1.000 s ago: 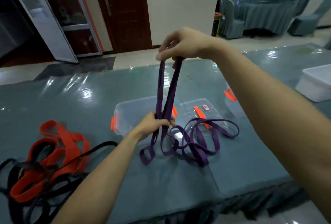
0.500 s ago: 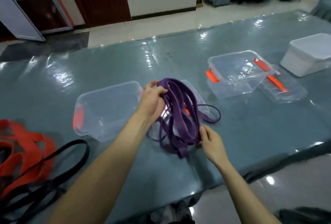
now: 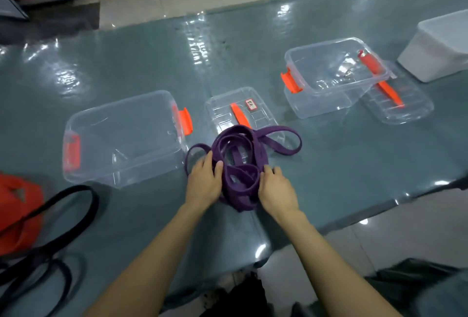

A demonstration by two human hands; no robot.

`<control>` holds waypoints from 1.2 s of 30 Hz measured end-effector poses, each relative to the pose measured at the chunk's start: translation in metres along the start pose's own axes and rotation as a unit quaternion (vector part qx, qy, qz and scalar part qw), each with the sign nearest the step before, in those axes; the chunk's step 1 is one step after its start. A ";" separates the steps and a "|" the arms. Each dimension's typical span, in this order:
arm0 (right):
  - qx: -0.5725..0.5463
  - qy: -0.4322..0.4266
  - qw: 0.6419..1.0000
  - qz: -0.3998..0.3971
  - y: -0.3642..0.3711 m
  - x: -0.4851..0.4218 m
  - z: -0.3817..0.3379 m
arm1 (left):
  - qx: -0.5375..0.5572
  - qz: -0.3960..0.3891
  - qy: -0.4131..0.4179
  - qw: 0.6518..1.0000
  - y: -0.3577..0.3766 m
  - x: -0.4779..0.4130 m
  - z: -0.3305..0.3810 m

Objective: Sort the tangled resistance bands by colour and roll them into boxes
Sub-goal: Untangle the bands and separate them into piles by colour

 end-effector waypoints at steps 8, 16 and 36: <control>0.151 -0.090 0.981 0.077 -0.077 0.020 -0.033 | -0.055 0.101 0.142 0.983 -0.085 0.022 0.013; 0.095 -0.354 0.929 0.052 -0.015 0.102 -0.186 | -0.230 0.163 0.176 0.943 -0.190 0.081 -0.109; 0.018 -0.445 0.873 -0.197 0.171 0.223 -0.473 | -0.301 0.140 -0.220 0.917 -0.391 0.193 -0.430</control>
Point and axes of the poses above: each hand's wrist, its own x-axis away from the middle knuckle, its own y-axis out of the palm, z = x × y, the point moved 10 cm from there along -x, towards the middle knuckle, and after that the axes turned 15 degrees about z, right-handed, at the moved point
